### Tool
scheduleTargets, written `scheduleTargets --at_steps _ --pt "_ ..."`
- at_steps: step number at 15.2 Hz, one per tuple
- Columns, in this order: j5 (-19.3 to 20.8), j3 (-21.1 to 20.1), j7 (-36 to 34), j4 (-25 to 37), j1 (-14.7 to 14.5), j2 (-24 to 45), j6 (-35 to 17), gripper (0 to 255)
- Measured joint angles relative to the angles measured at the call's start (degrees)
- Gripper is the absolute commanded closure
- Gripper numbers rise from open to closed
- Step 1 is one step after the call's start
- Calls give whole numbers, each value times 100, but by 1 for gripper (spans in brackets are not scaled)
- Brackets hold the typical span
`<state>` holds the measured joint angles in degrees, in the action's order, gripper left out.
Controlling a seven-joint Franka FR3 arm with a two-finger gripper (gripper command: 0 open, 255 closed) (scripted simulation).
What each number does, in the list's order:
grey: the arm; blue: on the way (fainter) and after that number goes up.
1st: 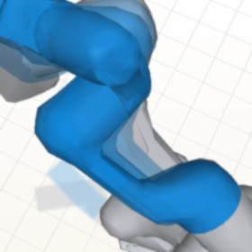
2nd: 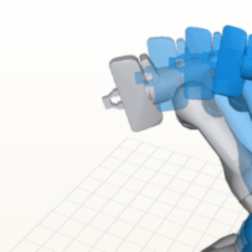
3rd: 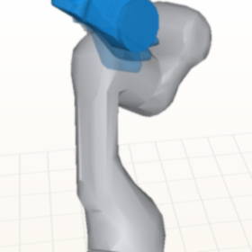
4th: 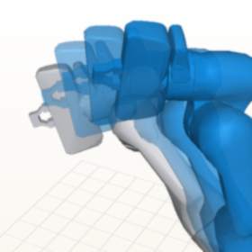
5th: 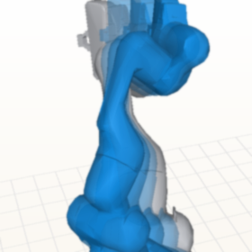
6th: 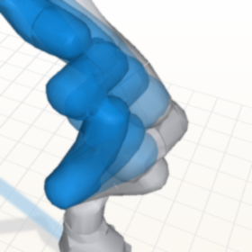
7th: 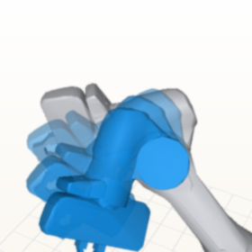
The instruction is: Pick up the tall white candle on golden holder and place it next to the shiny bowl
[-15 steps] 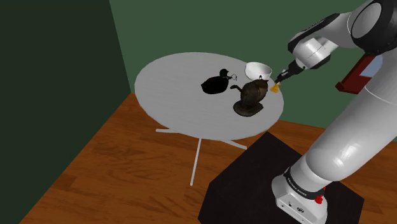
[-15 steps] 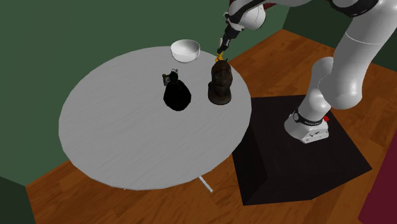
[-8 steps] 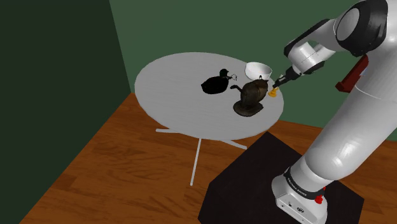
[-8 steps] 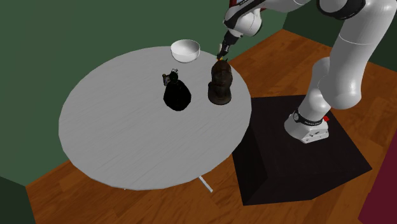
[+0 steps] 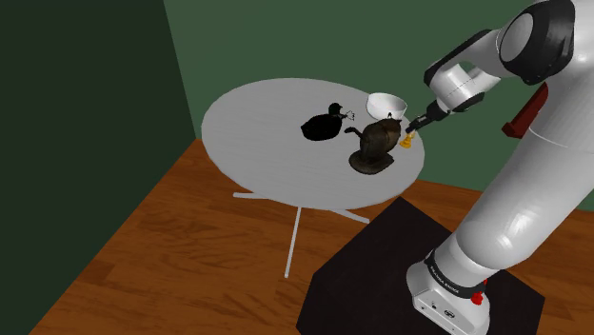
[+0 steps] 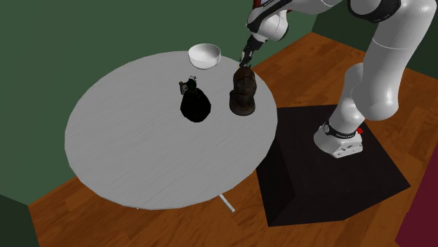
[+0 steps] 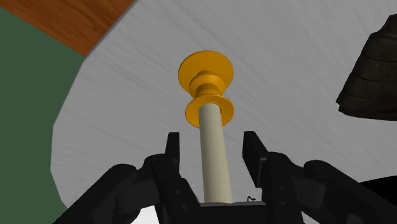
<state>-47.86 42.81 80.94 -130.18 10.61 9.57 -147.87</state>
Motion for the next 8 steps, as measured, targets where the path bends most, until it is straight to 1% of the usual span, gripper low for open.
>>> scheduleTargets --at_steps 5,6,7,8 --pt "0 0 0 0 0 0 0 0" --pt "121 47 -79 -31 -24 -92 11 0" --pt "367 133 -245 -79 -69 -268 39 0" --pt "715 235 -469 -188 -125 -537 46 0"
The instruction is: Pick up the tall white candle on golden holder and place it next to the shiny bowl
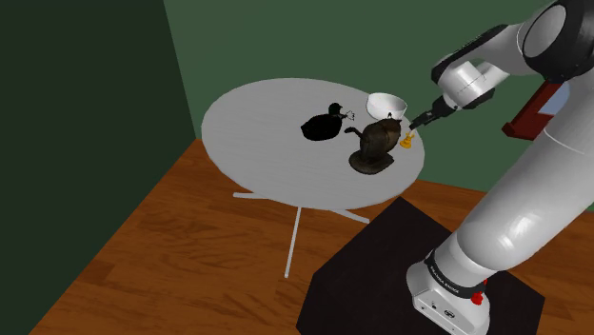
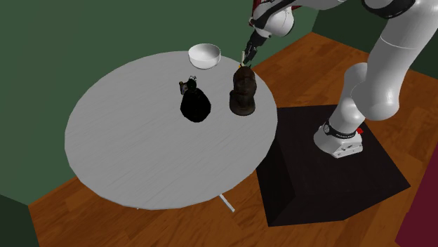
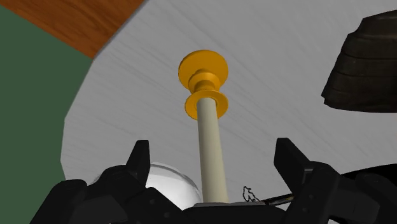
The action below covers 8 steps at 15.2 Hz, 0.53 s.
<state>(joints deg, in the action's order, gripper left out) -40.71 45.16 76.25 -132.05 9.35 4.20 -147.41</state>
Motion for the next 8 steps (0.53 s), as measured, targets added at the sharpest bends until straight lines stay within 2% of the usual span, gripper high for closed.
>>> scheduleTargets --at_steps 1,3,8 --pt "346 77 -214 -49 -15 -227 47 0" --pt "642 100 -429 -79 -23 -401 73 0" --pt "714 102 -479 -83 -21 -438 84 0"
